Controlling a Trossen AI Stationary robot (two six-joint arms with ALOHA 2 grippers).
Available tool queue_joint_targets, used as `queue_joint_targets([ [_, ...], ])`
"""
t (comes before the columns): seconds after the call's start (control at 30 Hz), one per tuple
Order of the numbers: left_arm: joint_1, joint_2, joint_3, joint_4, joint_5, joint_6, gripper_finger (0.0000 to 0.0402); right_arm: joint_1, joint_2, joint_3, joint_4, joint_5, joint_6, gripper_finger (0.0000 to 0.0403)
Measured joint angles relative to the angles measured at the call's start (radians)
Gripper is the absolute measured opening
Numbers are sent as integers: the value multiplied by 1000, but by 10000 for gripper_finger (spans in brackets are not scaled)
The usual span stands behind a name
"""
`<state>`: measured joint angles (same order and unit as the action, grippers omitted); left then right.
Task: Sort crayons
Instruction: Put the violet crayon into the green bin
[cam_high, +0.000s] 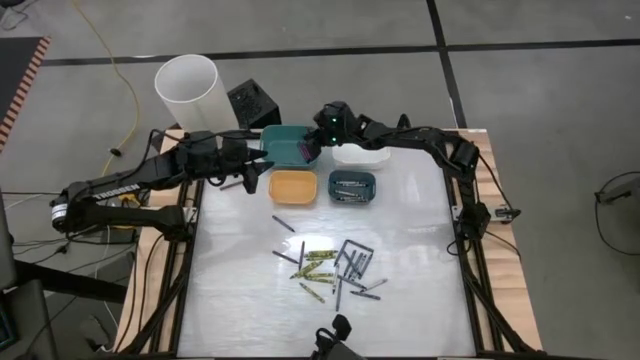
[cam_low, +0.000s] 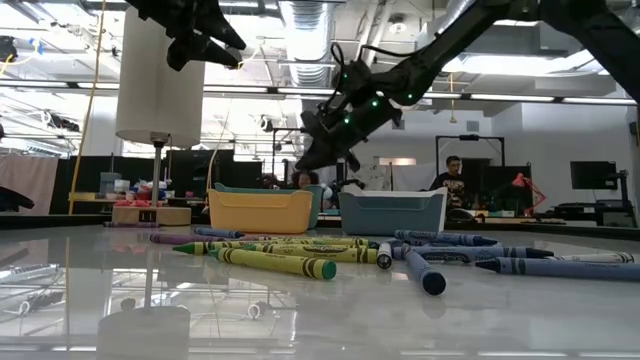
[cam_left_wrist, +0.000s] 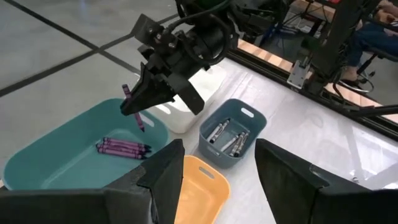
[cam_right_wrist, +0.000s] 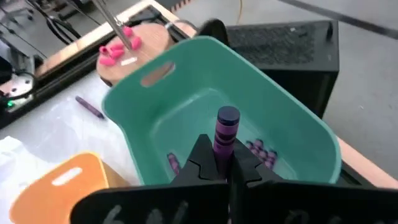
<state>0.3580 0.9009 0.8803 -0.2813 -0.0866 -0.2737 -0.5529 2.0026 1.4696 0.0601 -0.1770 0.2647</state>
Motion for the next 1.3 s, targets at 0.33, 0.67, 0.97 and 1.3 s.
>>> queue_joint_targets([
  [0.33, 7, 0, 0, 0, -4, 1, 185, -3, 0, 2, -67, 41, -11, 0],
  [0.67, 10, 0, 0, -1, 0, 0, 185, -11, 26, 231, -254, 44, -167, 0],
  [0.97, 10, 0, 0, -14, 1, -9, 185, 11, 273, 650, -647, 17, -280, 0],
  [1.3, 11, 0, 0, -29, -4, -9, 185, 20, 415, 797, -785, -4, -292, 0],
])
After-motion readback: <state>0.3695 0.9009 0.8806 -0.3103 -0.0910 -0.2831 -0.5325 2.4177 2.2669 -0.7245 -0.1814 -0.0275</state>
